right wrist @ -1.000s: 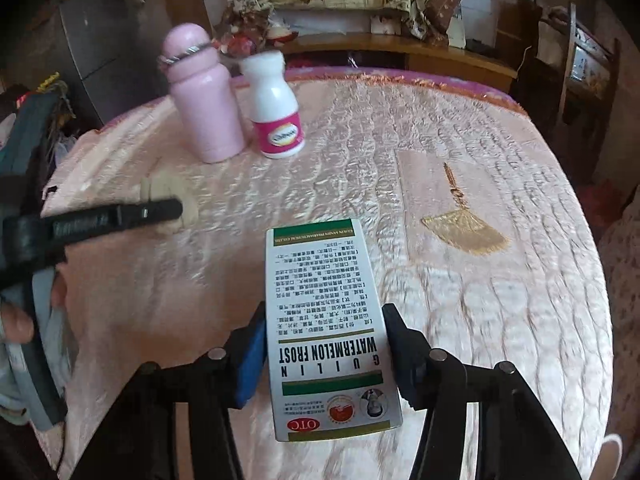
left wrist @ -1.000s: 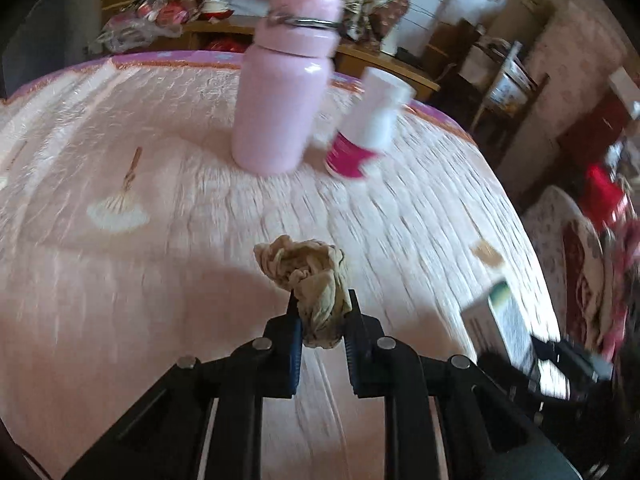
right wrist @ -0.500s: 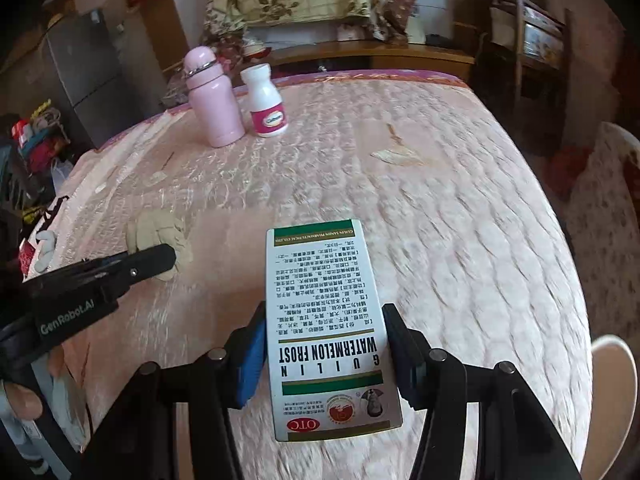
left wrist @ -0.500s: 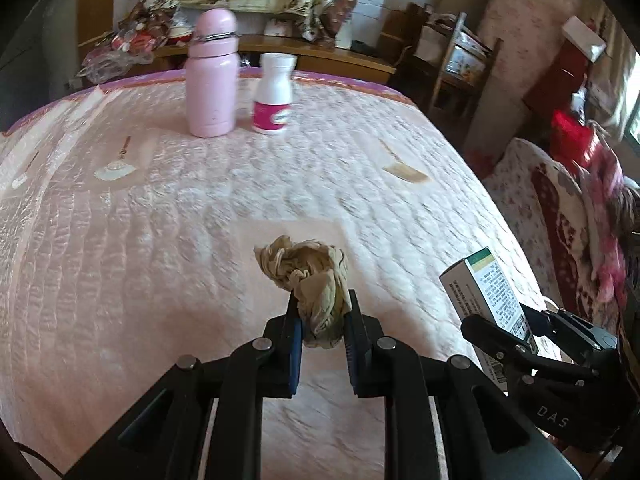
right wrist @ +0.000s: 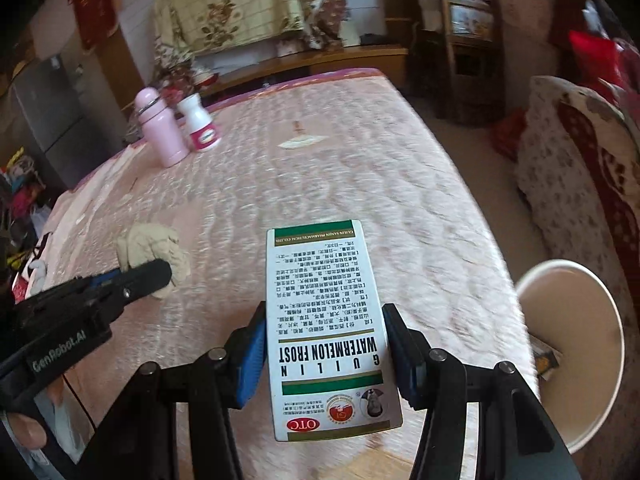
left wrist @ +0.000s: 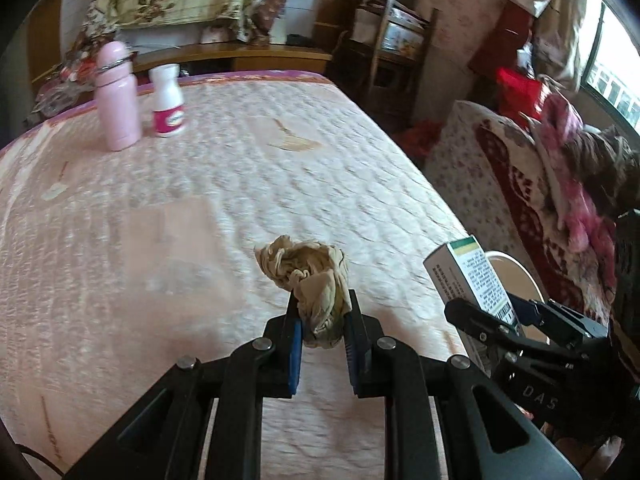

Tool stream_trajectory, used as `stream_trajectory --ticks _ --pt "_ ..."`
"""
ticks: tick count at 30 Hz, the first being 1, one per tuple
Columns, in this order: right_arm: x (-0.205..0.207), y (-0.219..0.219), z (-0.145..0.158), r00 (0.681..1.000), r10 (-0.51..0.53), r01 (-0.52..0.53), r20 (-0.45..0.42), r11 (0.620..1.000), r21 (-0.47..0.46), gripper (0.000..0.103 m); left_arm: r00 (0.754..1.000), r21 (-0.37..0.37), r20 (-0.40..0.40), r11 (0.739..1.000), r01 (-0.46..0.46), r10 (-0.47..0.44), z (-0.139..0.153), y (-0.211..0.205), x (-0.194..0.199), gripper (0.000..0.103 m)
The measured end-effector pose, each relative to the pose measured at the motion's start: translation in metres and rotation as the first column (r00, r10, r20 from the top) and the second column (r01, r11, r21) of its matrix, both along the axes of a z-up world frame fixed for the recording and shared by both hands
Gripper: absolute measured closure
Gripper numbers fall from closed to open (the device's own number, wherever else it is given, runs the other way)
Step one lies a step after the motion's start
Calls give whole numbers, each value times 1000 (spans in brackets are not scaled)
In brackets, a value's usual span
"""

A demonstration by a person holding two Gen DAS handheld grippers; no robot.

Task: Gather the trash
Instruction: 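Carry the tissue and Watermelon Frost box over the white bucket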

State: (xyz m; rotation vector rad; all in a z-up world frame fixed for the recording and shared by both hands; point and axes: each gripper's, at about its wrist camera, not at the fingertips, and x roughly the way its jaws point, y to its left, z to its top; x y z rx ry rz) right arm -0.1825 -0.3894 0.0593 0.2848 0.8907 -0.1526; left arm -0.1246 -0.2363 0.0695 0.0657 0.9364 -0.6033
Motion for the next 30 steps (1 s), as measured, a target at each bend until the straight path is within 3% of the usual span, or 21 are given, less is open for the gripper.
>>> stream_trajectory --ticks 10,20,30 --pt "-49 -54 6 990 -141 141 16 990 -6 46 991 -20 -22 991 133 -133 -2 -64 -32 84" --pt "-95 -109 7 962 -274 274 9 962 -5 46 965 -32 -38 966 258 -259 -6 -128 -56 84" --pt "-123 -146 5 930 -367 367 5 930 -2 46 941 -59 -70 943 327 -331 -10 -171 -65 84"
